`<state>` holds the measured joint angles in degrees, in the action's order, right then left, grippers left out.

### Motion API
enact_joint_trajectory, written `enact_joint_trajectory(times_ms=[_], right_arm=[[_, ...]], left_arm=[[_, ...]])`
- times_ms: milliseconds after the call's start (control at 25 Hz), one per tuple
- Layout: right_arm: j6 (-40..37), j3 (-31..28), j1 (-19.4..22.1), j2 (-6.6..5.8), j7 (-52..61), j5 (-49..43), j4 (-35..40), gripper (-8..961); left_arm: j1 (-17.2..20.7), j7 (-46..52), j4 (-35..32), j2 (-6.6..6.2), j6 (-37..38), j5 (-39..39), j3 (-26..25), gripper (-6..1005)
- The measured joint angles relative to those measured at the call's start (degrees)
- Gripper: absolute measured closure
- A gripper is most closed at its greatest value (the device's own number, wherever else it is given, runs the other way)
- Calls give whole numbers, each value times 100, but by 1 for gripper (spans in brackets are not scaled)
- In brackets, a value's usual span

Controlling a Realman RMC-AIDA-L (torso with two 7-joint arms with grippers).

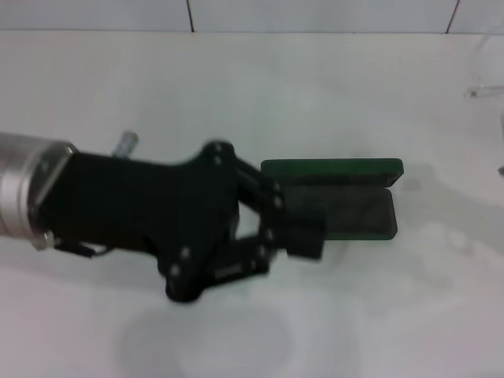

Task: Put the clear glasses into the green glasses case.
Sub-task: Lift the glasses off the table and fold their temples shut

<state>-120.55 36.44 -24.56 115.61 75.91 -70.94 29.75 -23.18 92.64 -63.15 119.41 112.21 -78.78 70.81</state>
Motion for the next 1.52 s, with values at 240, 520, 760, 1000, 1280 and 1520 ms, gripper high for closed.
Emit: enact_joint_trajectory(times_ms=[240, 520, 760, 1000, 1280, 1520], right_arm=[[31, 29, -187, 20, -366, 144, -464, 835], [264, 347, -435, 29, -652, 108, -680, 835], [412, 624, -767, 35, -1019, 91, -1167, 834], [532, 881, -933, 57, -1143, 124, -1278, 834], [589, 984, -992, 57, -1161, 107, -1324, 834], [786, 1421, -1010, 57, -1172, 102, -1314, 833]], left_arm=[[6, -306, 50, 28, 41, 283, 589, 930], [-406, -1165, 929, 53, 10, 847, 887, 931], [-538, -1591, 1345, 55, -20, 1294, 911, 931], [-526, -1724, 1370, 72, -141, 1402, 909, 932], [-510, -1898, 1620, 85, -195, 1564, 926, 931], [-530, -2017, 1897, 74, -195, 1736, 944, 929]])
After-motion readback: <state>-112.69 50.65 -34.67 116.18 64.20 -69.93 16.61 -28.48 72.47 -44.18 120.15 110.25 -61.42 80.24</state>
